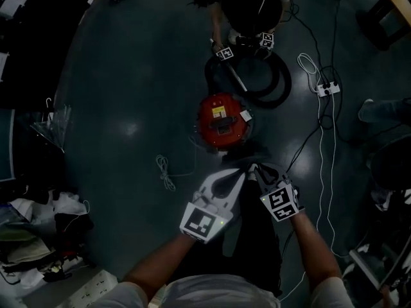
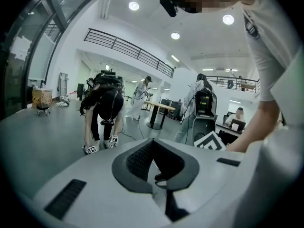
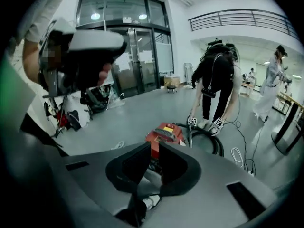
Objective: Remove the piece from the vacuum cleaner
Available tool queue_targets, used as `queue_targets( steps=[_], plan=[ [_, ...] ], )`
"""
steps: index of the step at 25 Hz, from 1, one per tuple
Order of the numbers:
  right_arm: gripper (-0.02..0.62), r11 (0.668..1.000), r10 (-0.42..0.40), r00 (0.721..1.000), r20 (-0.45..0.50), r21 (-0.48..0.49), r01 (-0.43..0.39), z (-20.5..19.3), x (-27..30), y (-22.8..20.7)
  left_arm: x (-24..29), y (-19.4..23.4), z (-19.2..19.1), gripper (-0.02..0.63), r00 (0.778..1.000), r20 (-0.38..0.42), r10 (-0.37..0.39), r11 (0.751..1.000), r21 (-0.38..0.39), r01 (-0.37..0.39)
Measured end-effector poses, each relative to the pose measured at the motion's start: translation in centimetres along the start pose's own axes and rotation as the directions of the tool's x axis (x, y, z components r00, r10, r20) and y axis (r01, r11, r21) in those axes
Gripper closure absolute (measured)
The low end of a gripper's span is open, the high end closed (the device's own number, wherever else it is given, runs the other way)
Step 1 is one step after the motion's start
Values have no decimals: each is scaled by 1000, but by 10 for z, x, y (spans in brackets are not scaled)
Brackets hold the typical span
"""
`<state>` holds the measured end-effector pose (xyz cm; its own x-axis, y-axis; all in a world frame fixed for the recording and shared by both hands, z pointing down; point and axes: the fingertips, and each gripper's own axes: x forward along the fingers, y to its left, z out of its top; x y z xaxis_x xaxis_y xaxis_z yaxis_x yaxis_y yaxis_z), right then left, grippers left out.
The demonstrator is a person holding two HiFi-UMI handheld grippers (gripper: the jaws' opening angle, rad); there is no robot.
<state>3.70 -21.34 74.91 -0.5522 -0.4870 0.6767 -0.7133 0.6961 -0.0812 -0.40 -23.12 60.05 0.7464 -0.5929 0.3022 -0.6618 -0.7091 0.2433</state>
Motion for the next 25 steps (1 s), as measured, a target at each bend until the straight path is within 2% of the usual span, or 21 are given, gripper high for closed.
queue_targets(
  steps=[3, 6, 9, 13, 16, 22, 25],
  plan=[
    [522, 990, 64, 992, -109, -119, -77, -57, 59, -9, 21, 21, -30, 600, 1000, -20, 23, 1000, -11, -24],
    [494, 954, 105, 967, -230, -252, -164, -109, 107, -12, 31, 33, -53, 600, 998, -47, 28, 1000, -11, -29],
    [483, 896, 103, 942, -320, -381, -227, -146, 141, -17, 36, 40, -77, 600, 997, -77, 32, 999, -23, -34],
    [474, 794, 83, 905, -418, -521, -313, -188, 173, -14, 37, 48, -100, 600, 994, -104, 33, 999, -38, -37],
    [474, 733, 44, 889, -456, -590, -339, -208, 187, -14, 35, 51, -109, 600, 993, -115, 31, 998, -44, -36],
    [478, 669, -9, 884, -467, -660, -342, -222, 201, -19, 27, 55, -120, 600, 991, -129, 35, 997, -60, -43],
    [538, 621, -10, 881, -474, -693, -366, -223, 198, -17, 23, 56, -123, 600, 990, -136, 35, 997, -63, -44]
  ],
)
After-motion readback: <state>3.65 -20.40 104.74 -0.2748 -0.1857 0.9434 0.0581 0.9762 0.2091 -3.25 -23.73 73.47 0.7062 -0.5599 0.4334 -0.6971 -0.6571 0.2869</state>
